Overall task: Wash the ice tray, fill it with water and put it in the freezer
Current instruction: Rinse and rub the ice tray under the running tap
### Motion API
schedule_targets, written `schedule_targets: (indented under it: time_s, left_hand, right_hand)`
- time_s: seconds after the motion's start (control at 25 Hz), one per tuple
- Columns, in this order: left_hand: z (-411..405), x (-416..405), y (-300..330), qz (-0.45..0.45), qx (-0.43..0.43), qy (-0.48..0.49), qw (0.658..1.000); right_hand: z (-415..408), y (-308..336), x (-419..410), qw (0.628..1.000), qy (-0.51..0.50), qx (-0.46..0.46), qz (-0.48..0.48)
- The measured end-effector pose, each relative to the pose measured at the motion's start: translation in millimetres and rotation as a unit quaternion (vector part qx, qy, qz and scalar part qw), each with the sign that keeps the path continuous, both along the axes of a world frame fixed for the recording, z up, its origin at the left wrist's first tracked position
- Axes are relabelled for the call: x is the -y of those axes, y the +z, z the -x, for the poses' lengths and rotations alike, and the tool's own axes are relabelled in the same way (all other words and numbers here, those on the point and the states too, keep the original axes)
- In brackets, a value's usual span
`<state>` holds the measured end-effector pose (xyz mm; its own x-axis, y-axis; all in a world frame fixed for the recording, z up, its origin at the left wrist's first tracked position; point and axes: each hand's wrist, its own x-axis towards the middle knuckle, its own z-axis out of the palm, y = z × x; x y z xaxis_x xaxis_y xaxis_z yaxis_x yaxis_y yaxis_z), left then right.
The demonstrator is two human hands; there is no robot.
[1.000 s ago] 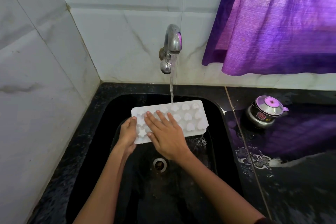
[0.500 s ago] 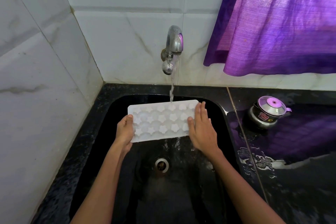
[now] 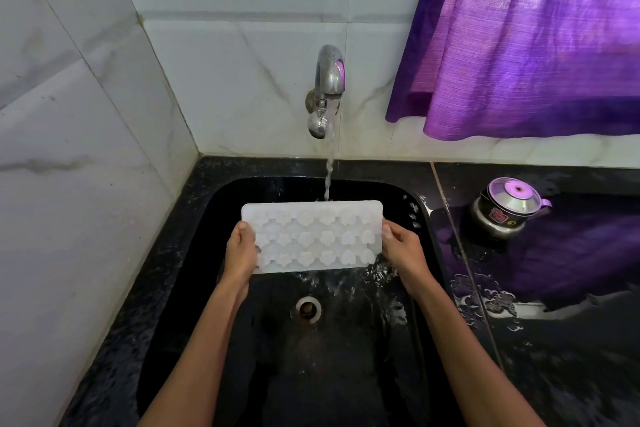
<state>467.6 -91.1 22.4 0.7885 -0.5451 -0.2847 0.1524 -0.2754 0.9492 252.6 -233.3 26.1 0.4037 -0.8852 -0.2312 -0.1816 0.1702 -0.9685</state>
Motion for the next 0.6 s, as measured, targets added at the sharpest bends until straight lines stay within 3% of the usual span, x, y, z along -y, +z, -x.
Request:
schedule_targets:
  time_s: [0.16,0.32,0.6]
  left_hand:
    - [9,-1,4,0.023,-0.154,-0.001,0.988]
    - [14,-12,5,0.131,-0.311,-0.004,0.941]
    - [27,-28,11,0.166,-0.327,0.037,0.93]
  right_hand:
    - [4,5,-11,0.986,-0.052,0.1,-0.126]
    - [8,2,-17,0.965,-0.107,0.137,-0.195]
    - [14,-3,-30,0.95,-0.15,0.164,-0.221]
